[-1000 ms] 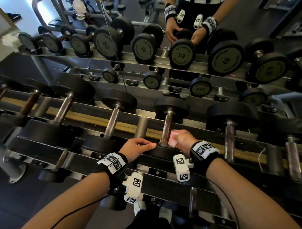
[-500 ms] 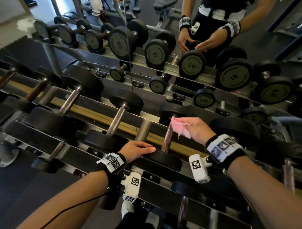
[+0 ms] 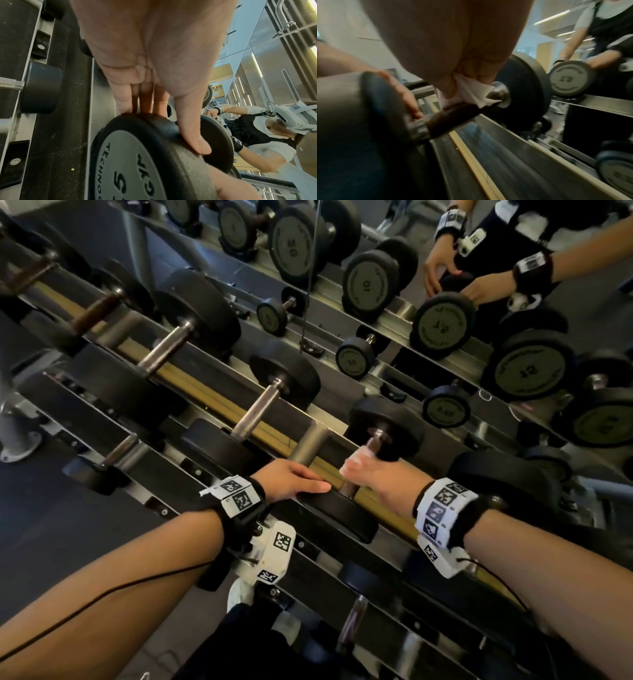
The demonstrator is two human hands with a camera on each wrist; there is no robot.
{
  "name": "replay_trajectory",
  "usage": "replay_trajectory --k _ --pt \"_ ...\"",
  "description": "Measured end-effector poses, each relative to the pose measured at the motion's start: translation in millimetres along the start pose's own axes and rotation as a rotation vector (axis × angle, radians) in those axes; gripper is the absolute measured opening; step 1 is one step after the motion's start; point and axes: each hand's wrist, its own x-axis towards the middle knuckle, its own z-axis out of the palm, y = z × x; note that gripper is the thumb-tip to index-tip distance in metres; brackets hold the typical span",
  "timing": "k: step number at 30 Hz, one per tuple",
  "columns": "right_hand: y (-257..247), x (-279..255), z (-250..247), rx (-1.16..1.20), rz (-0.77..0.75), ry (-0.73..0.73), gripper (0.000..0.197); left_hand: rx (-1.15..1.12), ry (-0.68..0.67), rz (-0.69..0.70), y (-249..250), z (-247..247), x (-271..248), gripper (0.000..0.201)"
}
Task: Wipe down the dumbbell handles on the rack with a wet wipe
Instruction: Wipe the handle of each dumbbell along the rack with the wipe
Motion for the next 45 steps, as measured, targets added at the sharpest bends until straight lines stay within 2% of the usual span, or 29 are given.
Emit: replay_trajectory --k 3,6,10,13,16,19,24,26,27,28,29,31,32,35,37,38,39,41,42,44,45 --pt "-3.6 -14.1 -2.4 0.014 -0.125 -0.025 0.066 0.013 0.008 0.006 0.0 1.1 -1.9 0.032" --pt "18.6 -4.9 -20.5 0.074 -0.013 -0.034 0.057 0.027 0.007 -0.007 2.9 1.2 -4.4 0.031" --pt "35.4 -9.4 -25.2 0.069 0.075 -0.038 0.065 0.032 0.020 -0.009 4.1 1.7 -8.1 0.034" --pt "16.2 -17.5 -10.2 0.110 -0.049 0.007 0.048 0.041 0.019 -0.014 5.8 3.2 -9.6 0.040" --pt "15.0 -18.5 -2.9 0.054 -0.233 -0.106 0.050 0.033 0.032 -0.030 7.1 3.7 -10.9 0.039" --pt "26.6 -13.0 -16.0 -0.003 -0.181 -0.191 0.058 0.040 0.035 -0.025 7.2 4.3 -12.2 0.038" --pt "32.2 -11.2 -28.9 -0.010 -0.084 -0.109 0.050 0.048 0.042 -0.016 5.7 5.8 -14.7 0.036" --pt "15.9 -16.2 -27.6 -0.099 -0.102 -0.157 0.045 0.056 0.056 -0.015 4.6 6.8 -15.2 0.038" --pt "8.2 -17.8 -24.6 -0.325 -0.095 -0.229 0.041 0.055 0.064 -0.013 3.6 7.7 -14.8 0.038" --pt "4.7 -20.0 -13.9 -0.502 -0.172 -0.179 0.039 0.047 0.074 -0.010 2.7 8.8 -14.9 0.039" --pt "1.8 -21.6 -8.2 -0.510 -0.211 -0.203 0.041 0.040 0.086 -0.007 2.1 9.6 -15.2 0.039" --pt "0.1 -25.2 -12.0 -0.113 -0.286 -0.162 0.048 0.032 0.101 -0.006 0.8 10.4 -15.3 0.040" --pt "5.5 -25.9 -17.1 0.045 -0.236 -0.161 0.049 0.021 0.103 -0.005 0.4 10.8 -15.6 0.042" --pt "25.4 -21.7 -26.1 -0.028 -0.131 -0.276 0.051 -0.055 0.109 0.002 -0.6 11.8 -16.9 0.053" --pt "24.0 -19.3 -32.1 -0.268 -0.049 -0.313 0.048 -0.062 0.110 0.008 -1.4 12.8 -17.4 0.050" --pt "19.4 -18.6 -31.5 -0.242 0.004 -0.322 0.049 -0.061 0.110 0.010 -1.8 13.2 -17.9 0.046" --pt "15.0 -19.3 -28.2 -0.103 0.048 -0.261 0.057 -0.068 0.108 0.012 -1.7 13.2 -18.3 0.043" --pt "3.1 -22.0 -22.1 0.011 -0.037 -0.261 0.076 -0.085 0.099 0.012 -0.6 13.5 -18.9 0.042" --pt "-1.0 -24.7 -19.6 0.058 -0.066 -0.247 0.079 -0.086 0.098 0.011 0.0 13.5 -18.9 0.040" --pt "-5.7 -29.7 -11.0 0.161 -0.135 -0.223 0.073 -0.086 0.100 0.005 1.9 14.1 -20.0 0.035" --pt "-2.5 -32.2 -10.9 0.256 -0.124 -0.205 0.066 -0.084 0.104 0.003 2.3 13.9 -20.2 0.034"
